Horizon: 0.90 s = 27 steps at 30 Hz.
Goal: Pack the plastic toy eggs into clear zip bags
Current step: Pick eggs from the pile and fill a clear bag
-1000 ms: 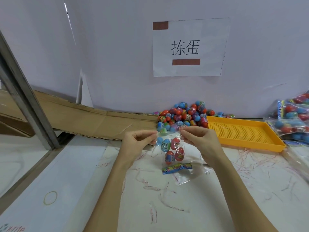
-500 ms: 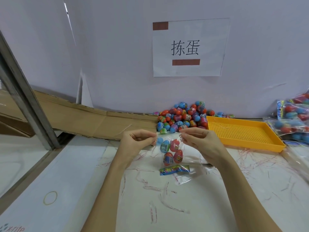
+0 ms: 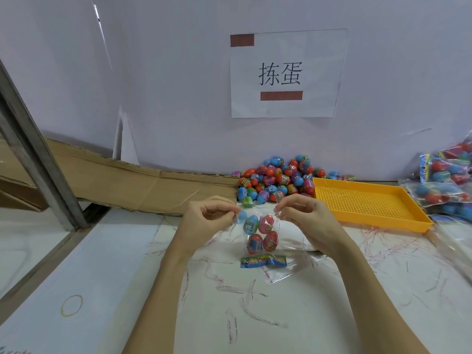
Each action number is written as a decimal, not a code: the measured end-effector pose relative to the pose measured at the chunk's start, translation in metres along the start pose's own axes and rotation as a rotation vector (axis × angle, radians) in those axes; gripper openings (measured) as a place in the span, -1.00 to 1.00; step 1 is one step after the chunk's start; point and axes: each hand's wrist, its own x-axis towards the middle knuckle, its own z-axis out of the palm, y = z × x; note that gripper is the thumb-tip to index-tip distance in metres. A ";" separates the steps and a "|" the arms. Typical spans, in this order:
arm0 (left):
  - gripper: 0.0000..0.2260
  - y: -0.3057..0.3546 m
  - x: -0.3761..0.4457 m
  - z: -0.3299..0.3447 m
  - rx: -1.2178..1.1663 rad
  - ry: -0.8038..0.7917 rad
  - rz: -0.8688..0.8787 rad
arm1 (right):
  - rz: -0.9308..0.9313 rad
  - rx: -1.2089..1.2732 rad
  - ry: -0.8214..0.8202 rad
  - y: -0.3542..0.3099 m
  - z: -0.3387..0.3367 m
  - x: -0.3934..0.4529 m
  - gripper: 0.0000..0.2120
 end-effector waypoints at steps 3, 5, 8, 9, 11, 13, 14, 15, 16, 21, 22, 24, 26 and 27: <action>-0.89 0.003 0.000 0.002 -0.066 0.022 -0.043 | -0.014 -0.056 -0.002 -0.001 0.000 -0.001 -0.80; -0.91 0.004 0.001 0.005 -0.101 0.051 -0.089 | -0.015 -0.101 0.003 -0.001 0.000 -0.002 -0.81; -0.88 0.002 0.001 0.007 -0.071 0.062 -0.098 | 0.008 -0.119 0.008 -0.003 0.000 -0.002 -0.78; -0.87 0.001 0.001 0.007 -0.062 0.065 -0.089 | 0.012 -0.112 0.005 -0.004 0.001 -0.003 -0.78; -0.85 0.000 0.002 0.007 -0.060 0.065 -0.076 | -0.005 -0.129 0.003 -0.006 0.002 -0.004 -0.84; -0.84 -0.001 0.002 0.007 -0.069 0.047 -0.066 | -0.037 -0.149 0.005 -0.007 0.005 -0.005 -0.90; -0.83 -0.001 0.003 0.007 -0.072 0.035 -0.063 | -0.052 -0.150 0.007 -0.007 0.007 -0.005 -0.90; -0.82 -0.002 0.002 0.005 -0.065 0.018 -0.060 | -0.065 -0.141 0.007 -0.007 0.009 -0.004 -0.88; -0.80 -0.003 0.002 0.003 -0.046 -0.004 -0.055 | -0.074 -0.122 0.005 -0.007 0.011 -0.004 -0.86; -0.78 0.001 0.003 0.012 -0.174 -0.139 -0.172 | -0.097 -0.072 -0.056 -0.006 0.019 -0.001 -0.76; -0.70 0.002 0.003 0.017 -0.133 -0.134 -0.174 | -0.109 -0.074 -0.074 -0.006 0.021 -0.001 -0.74; -0.67 0.000 0.003 0.029 0.036 -0.118 -0.134 | -0.138 -0.053 -0.093 -0.004 0.026 0.000 -0.70; -0.80 0.000 0.005 0.037 0.077 -0.068 -0.141 | -0.148 -0.016 -0.062 -0.004 0.029 0.001 -0.66; -0.85 0.000 0.005 0.039 0.052 -0.015 -0.166 | -0.131 -0.008 -0.037 -0.004 0.028 0.001 -0.65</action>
